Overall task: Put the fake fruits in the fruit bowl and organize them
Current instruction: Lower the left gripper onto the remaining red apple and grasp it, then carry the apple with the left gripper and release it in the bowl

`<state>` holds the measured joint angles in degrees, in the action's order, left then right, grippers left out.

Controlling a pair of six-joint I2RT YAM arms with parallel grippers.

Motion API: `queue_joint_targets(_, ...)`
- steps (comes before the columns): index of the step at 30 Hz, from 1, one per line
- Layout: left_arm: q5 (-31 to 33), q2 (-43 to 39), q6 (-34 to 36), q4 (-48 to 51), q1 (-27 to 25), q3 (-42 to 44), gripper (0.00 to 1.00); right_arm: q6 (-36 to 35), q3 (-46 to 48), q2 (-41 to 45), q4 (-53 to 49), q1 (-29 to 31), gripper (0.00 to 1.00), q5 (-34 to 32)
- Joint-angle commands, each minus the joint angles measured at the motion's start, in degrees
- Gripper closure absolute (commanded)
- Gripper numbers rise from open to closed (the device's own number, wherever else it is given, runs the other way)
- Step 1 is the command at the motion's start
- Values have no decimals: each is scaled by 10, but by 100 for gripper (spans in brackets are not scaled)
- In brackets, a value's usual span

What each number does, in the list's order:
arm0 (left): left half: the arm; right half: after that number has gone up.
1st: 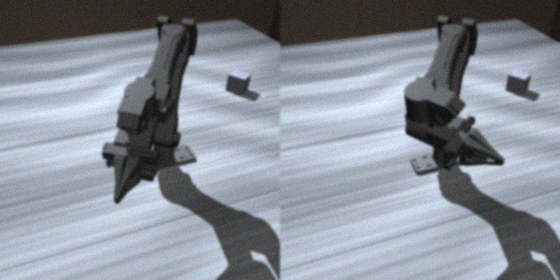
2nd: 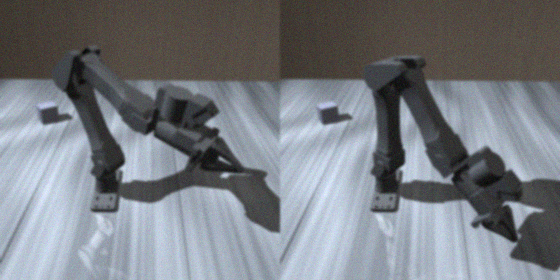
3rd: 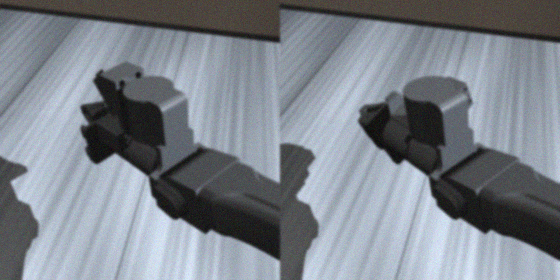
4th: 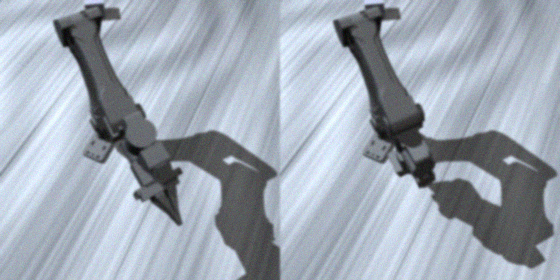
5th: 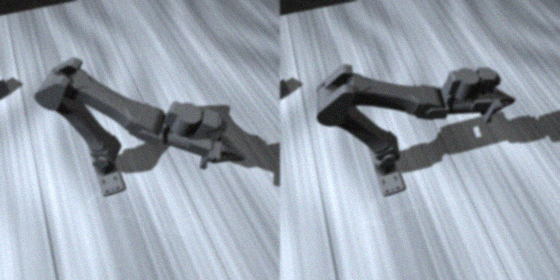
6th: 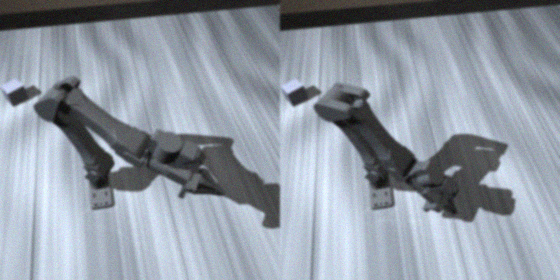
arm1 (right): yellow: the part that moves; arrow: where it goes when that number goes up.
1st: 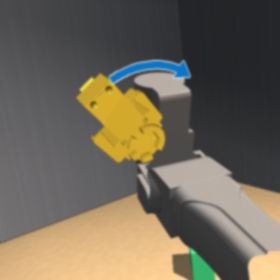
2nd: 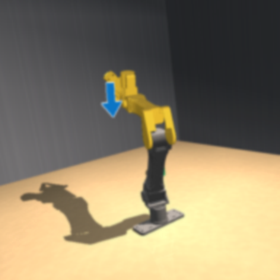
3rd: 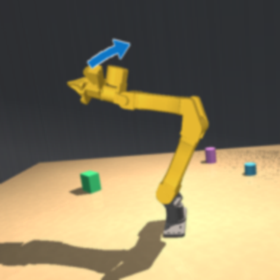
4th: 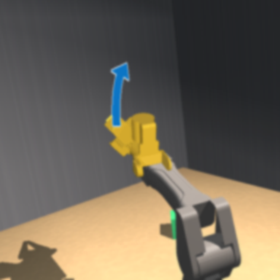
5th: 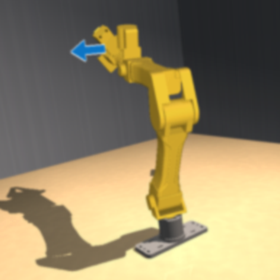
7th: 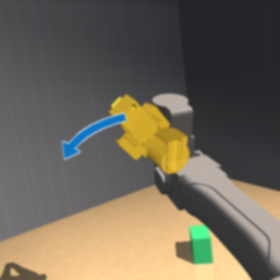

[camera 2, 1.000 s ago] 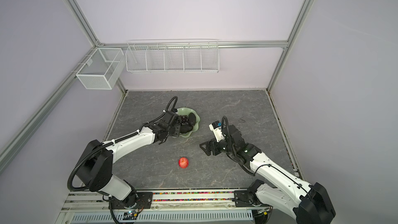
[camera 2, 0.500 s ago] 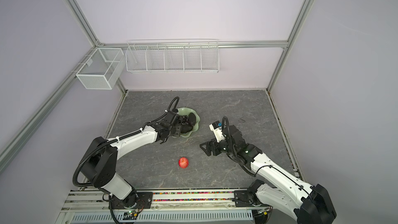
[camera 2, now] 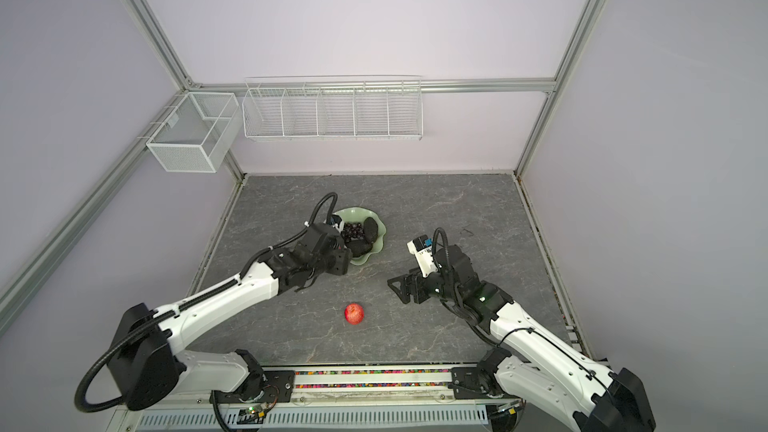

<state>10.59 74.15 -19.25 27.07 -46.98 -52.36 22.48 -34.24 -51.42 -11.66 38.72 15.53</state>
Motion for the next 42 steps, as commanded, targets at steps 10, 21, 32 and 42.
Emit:
queue_joint_targets(10,-152,-59,-45,11,-85,130,33,-20,31,-48,-1,114,12,32)
queue_joint_targets(21,-155,38,-27,12,-87,100,33,-14,33,-57,13,132,12,-1)
queue_joint_targets(32,-122,82,-31,-31,-88,91,39,-29,17,-73,5,132,12,-5)
queue_joint_targets(42,-37,-13,-31,40,-86,57,57,-42,-4,-87,8,131,12,-23)
